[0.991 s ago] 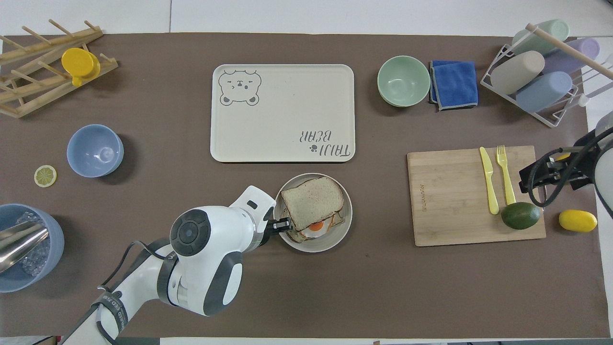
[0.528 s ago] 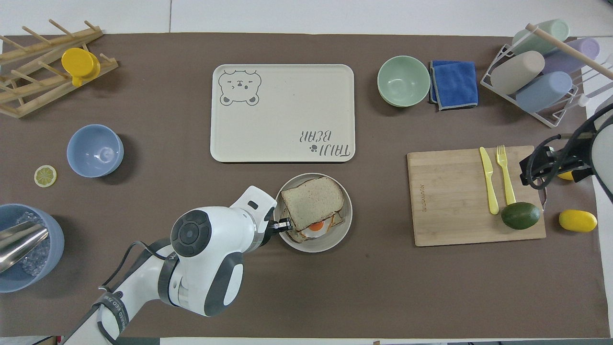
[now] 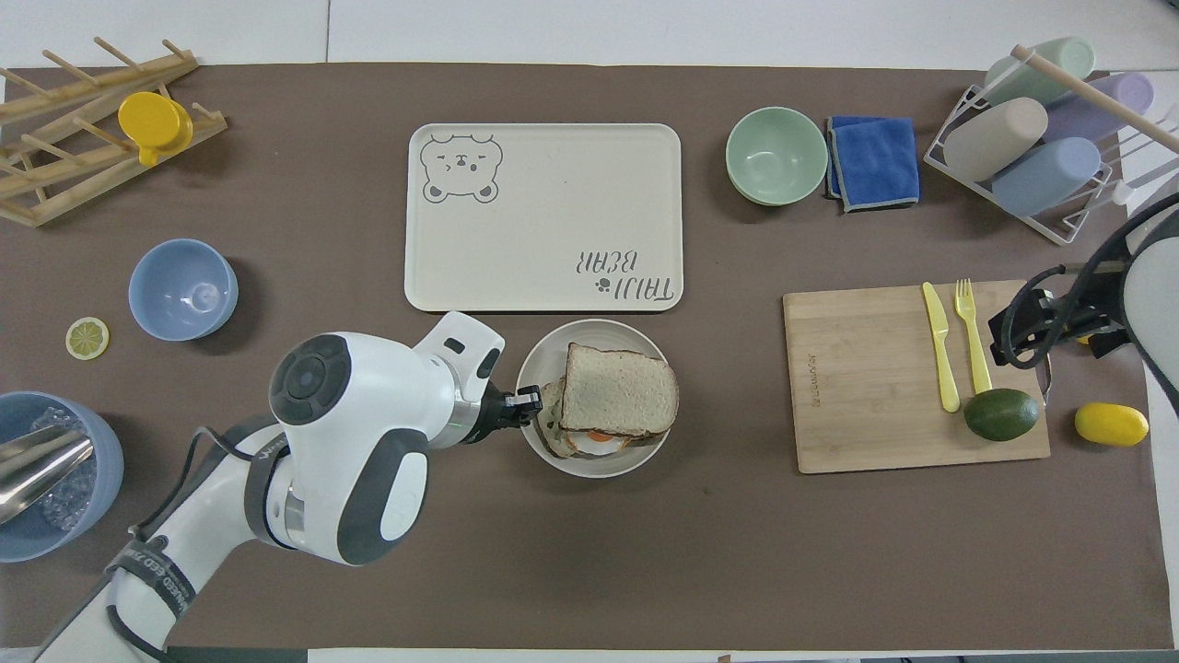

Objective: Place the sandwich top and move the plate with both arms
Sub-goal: 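Grasp the plate rim with the left gripper, then slide the plate with the left gripper onto the bear tray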

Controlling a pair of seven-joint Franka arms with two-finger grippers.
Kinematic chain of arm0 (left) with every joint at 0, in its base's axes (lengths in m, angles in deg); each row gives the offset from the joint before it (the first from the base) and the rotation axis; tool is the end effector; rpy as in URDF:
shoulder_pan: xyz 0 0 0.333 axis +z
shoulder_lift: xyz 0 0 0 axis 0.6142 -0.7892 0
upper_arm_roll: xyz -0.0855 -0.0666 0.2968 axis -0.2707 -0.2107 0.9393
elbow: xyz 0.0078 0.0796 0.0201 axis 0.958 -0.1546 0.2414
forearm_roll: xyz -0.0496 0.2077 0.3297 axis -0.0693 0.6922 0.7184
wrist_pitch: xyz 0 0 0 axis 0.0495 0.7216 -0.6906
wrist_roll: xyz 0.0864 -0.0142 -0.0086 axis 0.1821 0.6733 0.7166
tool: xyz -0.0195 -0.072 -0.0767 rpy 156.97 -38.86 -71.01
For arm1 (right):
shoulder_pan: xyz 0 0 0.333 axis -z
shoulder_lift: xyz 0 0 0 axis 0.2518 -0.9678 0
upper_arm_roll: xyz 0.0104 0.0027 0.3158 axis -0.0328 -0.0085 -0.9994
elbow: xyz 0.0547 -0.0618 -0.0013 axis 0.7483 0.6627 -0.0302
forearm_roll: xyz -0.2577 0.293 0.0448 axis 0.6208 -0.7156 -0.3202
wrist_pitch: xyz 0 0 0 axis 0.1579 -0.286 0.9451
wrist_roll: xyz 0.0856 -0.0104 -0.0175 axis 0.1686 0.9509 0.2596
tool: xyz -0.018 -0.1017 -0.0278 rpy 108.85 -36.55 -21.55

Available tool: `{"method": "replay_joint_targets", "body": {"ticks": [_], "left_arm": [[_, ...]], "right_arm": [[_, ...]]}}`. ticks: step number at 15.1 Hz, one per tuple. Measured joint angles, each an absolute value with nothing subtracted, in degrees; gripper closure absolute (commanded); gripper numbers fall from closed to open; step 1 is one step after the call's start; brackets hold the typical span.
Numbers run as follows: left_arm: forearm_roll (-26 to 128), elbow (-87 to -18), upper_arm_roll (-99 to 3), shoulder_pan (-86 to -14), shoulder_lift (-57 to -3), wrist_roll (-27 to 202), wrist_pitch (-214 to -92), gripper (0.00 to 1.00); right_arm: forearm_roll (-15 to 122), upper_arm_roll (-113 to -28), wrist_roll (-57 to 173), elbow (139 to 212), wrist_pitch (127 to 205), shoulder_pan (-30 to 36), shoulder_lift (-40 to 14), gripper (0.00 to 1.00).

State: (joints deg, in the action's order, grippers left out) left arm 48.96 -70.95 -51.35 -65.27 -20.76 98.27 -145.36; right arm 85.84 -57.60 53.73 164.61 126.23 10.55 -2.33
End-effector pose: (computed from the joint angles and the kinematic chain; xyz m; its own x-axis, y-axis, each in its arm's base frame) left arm 0.4354 -0.3067 0.3728 0.9742 0.1419 -0.1755 0.1928 -0.9274 0.3207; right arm 0.5444 -0.0153 0.5495 0.9431 0.0346 -0.3306 0.0410 -0.9991 0.0125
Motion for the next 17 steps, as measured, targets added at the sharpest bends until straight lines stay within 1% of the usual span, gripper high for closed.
{"method": "replay_joint_targets", "body": {"ticks": [3, 5, 8, 10, 13, 14, 15, 17], "left_arm": [[51.9, -62.9, -51.1, -60.0, -21.1, 97.9, -139.7, 1.00], [54.6, -58.1, -51.0, -57.2, -23.4, 97.2, -138.5, 1.00], [56.4, -50.7, -50.9, -54.8, -30.4, 96.0, -137.9, 1.00], [56.7, -46.0, -50.9, -53.7, -36.5, 94.3, -137.9, 1.00], [56.7, -36.5, -50.9, -53.2, -46.3, 93.5, -138.0, 1.00], [56.7, -34.2, -50.9, -53.1, -48.7, 93.5, -138.0, 1.00], [56.8, -32.8, -50.9, -53.0, -50.2, 93.4, -138.0, 1.00], [57.2, -31.9, -50.9, -53.0, -51.4, 93.0, -138.9, 1.00]], "right_arm": [[85.8, -60.0, 53.7, 164.9, 126.2, 12.1, -2.2, 0.00], [85.8, -60.5, 53.4, 165.2, 126.1, 12.2, -1.9, 0.00], [85.8, -60.7, 53.0, 165.3, 126.1, 12.2, -1.6, 0.00], [85.8, -60.7, 52.9, 165.3, 126.1, 12.2, -1.5, 0.00], [85.8, -60.7, 52.9, 165.3, 126.1, 12.2, -1.5, 0.00], [85.8, -60.7, 52.9, 165.3, 126.1, 12.2, -1.5, 0.00], [85.8, -60.7, 52.9, 165.3, 126.2, 12.2, -1.5, 0.00], [85.8, -60.7, 52.8, 165.3, 126.2, 12.3, -1.4, 0.00]]}}
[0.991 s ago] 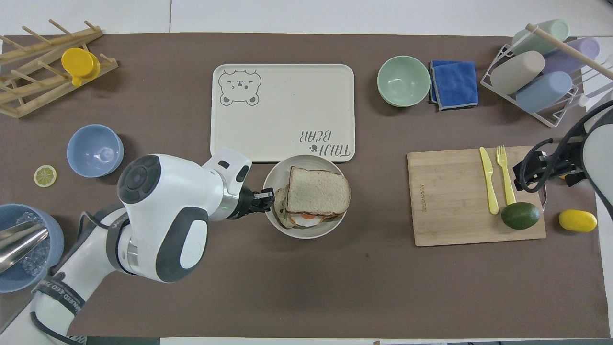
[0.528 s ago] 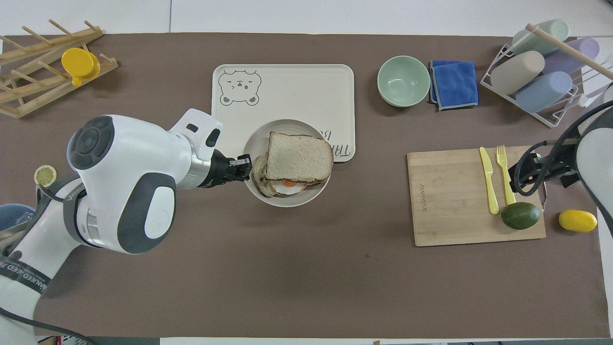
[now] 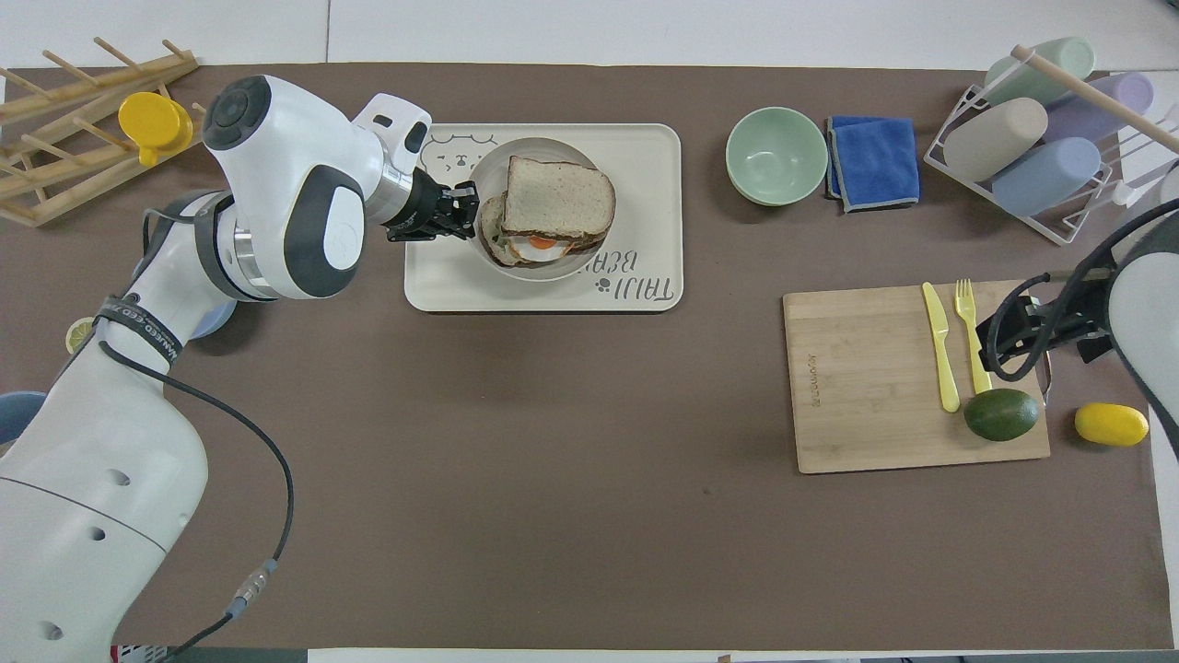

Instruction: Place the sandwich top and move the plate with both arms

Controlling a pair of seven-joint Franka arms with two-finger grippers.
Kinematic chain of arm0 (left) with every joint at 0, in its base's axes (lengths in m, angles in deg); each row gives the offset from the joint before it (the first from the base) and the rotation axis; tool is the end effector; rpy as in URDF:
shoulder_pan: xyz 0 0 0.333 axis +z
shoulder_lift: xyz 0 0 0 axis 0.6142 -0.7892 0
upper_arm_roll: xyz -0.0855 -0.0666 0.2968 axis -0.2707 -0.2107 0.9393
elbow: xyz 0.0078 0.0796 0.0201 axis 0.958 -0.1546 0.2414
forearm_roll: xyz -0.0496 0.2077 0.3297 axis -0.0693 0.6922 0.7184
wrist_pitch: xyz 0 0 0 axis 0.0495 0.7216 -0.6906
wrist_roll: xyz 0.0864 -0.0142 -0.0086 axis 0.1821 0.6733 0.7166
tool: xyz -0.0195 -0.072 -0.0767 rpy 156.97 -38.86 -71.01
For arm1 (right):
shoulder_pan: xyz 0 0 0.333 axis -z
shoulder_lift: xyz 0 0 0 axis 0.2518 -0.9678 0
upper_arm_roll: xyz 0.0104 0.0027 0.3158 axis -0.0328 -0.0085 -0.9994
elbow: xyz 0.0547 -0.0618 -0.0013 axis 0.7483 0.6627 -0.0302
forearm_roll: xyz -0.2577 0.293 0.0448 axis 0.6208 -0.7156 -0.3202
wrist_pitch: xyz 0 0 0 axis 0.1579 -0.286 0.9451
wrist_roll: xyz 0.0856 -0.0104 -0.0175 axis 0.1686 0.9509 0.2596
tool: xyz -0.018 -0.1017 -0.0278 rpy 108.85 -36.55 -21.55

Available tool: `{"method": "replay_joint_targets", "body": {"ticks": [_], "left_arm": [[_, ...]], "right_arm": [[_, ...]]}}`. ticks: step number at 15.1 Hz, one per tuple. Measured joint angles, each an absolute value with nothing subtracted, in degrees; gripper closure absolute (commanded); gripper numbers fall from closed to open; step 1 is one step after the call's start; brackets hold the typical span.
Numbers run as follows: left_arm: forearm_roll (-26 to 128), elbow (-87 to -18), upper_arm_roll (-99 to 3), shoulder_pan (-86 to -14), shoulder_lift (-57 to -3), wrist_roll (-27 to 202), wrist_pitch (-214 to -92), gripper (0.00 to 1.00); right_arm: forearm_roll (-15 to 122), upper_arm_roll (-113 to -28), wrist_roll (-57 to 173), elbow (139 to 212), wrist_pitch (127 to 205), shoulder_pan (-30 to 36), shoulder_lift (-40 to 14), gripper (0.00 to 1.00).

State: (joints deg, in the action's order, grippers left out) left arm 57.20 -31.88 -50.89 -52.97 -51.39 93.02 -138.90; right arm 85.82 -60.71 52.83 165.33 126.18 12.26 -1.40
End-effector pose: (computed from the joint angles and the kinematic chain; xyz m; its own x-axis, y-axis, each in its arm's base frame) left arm 0.6573 -0.2568 0.3440 0.9806 0.1777 -0.0829 0.1954 -0.9224 0.3331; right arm 0.5399 -0.0030 0.5526 0.9438 0.0434 -0.3278 0.0503 -0.9986 0.0128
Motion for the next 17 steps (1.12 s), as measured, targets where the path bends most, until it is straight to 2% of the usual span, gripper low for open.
{"method": "replay_joint_targets", "body": {"ticks": [6, 7, 8, 13, 17], "left_arm": [[59.2, -34.6, -51.3, -53.3, -51.8, 92.3, -144.0, 1.00], [59.2, -35.2, -51.4, -53.3, -51.9, 91.8, -144.5, 0.62], [59.2, -35.2, -51.3, -53.3, -51.8, 91.4, -144.5, 0.01], [59.2, -34.7, -51.2, -51.9, -50.0, 90.8, -142.4, 0.00], [59.8, -34.3, -50.7, -46.8, -42.1, 90.4, -133.5, 0.00]], "right_arm": [[85.8, -60.1, 52.8, 165.3, 128.7, 12.8, -1.2, 0.00], [85.8, -59.7, 52.8, 165.3, 129.5, 12.8, -1.1, 0.00], [85.8, -59.0, 52.8, 165.3, 129.9, 12.7, -0.9, 0.00], [85.4, -57.1, 52.8, 165.3, 130.0, 12.7, -0.6, 0.00], [85.4, -57.5, 52.8, 165.3, 130.0, 12.7, -0.6, 0.00]]}}
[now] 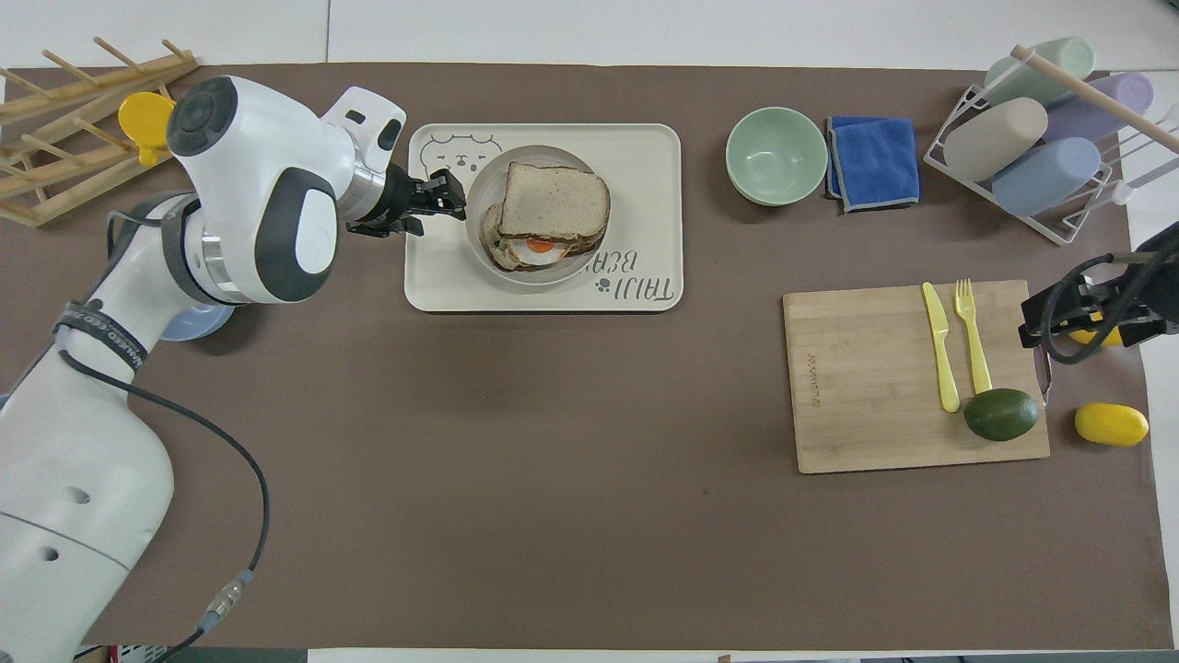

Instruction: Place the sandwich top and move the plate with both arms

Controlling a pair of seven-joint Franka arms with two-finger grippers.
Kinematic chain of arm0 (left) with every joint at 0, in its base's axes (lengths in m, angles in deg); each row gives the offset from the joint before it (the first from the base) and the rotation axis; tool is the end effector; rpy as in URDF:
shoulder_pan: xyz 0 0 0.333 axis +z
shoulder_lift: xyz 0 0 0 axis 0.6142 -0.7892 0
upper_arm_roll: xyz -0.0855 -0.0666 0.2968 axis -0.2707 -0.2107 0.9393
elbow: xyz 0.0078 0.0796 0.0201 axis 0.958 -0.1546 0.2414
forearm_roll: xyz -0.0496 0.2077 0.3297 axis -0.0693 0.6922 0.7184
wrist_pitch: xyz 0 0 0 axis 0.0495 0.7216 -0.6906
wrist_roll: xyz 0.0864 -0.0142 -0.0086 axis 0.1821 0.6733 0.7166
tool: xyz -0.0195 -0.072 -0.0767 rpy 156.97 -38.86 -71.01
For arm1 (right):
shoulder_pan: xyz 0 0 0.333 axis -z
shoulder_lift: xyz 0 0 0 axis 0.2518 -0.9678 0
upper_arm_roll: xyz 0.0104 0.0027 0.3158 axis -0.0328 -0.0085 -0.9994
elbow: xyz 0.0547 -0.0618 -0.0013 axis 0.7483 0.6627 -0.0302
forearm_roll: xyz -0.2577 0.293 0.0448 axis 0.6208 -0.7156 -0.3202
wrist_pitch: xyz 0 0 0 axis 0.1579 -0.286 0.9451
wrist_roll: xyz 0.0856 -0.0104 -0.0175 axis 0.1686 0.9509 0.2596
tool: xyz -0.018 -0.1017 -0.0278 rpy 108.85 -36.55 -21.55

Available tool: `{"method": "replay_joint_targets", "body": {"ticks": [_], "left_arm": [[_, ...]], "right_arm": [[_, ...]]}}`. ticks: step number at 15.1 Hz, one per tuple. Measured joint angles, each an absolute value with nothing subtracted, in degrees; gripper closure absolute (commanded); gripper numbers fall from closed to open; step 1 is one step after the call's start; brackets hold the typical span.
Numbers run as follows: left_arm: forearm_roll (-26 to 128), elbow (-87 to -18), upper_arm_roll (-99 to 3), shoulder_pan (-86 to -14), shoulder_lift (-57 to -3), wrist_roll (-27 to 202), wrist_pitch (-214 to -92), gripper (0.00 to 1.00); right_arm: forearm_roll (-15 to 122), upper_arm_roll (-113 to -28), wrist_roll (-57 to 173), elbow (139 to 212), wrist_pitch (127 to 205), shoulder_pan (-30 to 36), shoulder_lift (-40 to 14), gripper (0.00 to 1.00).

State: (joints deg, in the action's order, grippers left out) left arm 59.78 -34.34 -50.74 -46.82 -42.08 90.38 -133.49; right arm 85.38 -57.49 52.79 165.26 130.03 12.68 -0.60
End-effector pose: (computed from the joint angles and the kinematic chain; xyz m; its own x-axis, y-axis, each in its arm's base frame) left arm 0.6551 -0.1810 0.4263 0.9811 0.1926 -0.0199 0.1891 -0.9305 0.3138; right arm 0.5442 -0.0361 0.5643 0.9685 -0.0161 -0.2486 -0.0138 -0.9998 0.0113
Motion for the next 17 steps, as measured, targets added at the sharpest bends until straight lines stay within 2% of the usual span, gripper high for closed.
{"method": "replay_joint_targets", "body": {"ticks": [9, 14, 17], "left_arm": [[70.1, -34.6, -50.4, -39.9, -21.5, 85.2, -111.5, 0.00], [71.9, -41.4, -51.0, -39.9, -13.5, 82.9, -106.9, 0.00], [72.0, -43.1, -50.0, -40.4, -12.6, 81.4, -106.9, 0.00]], "right_arm": [[85.4, -57.6, 52.8, 165.3, 130.0, 12.7, -0.5, 0.00], [85.4, -57.6, 52.8, 165.3, 130.0, 12.7, -0.1, 0.00], [85.4, -57.7, 52.8, 165.3, 130.0, 12.7, -0.1, 0.00]]}}
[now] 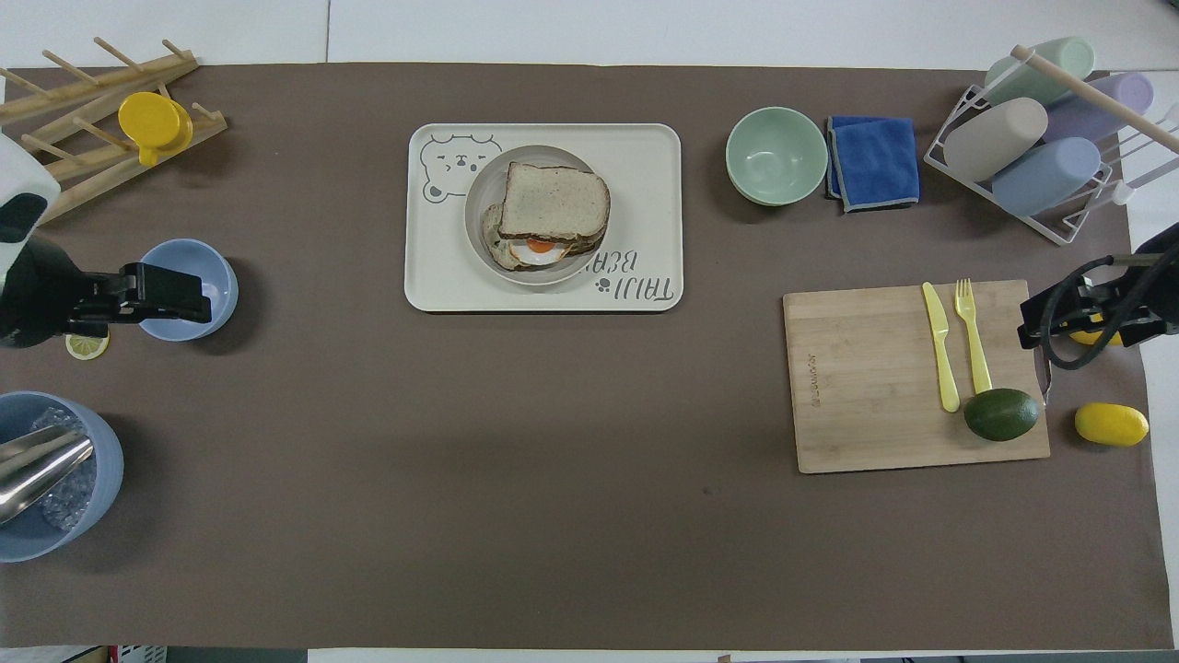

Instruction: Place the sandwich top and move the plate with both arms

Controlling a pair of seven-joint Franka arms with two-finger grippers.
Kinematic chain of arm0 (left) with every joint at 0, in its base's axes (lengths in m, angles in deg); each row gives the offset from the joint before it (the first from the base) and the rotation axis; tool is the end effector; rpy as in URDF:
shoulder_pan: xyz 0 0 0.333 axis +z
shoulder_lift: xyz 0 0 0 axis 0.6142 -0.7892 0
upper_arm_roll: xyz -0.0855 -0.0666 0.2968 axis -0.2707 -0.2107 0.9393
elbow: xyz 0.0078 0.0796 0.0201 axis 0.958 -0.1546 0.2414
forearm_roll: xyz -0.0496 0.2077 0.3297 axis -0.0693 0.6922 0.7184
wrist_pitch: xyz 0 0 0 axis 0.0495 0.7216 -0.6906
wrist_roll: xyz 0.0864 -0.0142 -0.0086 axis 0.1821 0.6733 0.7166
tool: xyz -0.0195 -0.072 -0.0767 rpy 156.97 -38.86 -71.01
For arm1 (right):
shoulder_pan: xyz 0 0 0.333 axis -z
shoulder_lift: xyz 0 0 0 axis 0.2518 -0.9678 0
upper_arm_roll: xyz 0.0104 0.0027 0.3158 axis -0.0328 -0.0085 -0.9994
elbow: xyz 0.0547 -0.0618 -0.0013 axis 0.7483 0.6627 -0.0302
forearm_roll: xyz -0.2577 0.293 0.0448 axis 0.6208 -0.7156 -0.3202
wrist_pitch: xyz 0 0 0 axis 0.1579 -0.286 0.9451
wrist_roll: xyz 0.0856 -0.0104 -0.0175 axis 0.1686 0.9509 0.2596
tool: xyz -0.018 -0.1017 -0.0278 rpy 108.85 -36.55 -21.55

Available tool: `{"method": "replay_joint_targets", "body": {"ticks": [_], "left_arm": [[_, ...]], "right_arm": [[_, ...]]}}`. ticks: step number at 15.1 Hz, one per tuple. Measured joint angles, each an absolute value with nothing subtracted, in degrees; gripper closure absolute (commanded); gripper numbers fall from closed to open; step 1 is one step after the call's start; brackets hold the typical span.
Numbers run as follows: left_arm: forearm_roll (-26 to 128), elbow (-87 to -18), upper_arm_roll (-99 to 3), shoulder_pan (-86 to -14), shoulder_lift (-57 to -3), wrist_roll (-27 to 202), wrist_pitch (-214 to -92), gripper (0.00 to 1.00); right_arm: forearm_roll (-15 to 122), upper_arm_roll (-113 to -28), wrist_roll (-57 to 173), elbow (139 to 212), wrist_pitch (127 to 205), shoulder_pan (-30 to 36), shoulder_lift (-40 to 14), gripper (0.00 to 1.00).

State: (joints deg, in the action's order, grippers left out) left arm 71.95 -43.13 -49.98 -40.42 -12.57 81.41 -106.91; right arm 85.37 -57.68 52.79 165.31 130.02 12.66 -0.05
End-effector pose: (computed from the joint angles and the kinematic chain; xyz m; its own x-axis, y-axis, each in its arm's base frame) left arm 0.5096 -0.0812 0.6161 0.9995 0.0293 -0.0119 0.0300 -0.9972 0.0689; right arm 0.5420 -0.0342 0.5691 0.9706 -0.0125 -0.2403 -0.0102 -0.9999 0.0105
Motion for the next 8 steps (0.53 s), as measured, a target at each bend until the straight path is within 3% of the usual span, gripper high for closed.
{"method": "replay_joint_targets", "body": {"ticks": [2, 6, 8], "left_arm": [[72.0, -42.4, -47.5, -41.6, -13.5, 80.9, -106.6, 0.00], [72.3, -33.6, -46.1, -42.1, -18.3, 80.2, -101.0, 0.00], [74.3, -33.6, -47.1, -42.2, -19.6, 80.1, -101.6, 0.00]], "right_arm": [[85.4, -57.8, 52.8, 165.3, 130.0, 12.7, -0.1, 0.00], [85.4, -57.8, 52.8, 165.3, 130.0, 12.7, 0.0, 0.00], [85.3, -58.5, 52.8, 165.3, 130.0, 12.6, 0.0, 0.00]]}}
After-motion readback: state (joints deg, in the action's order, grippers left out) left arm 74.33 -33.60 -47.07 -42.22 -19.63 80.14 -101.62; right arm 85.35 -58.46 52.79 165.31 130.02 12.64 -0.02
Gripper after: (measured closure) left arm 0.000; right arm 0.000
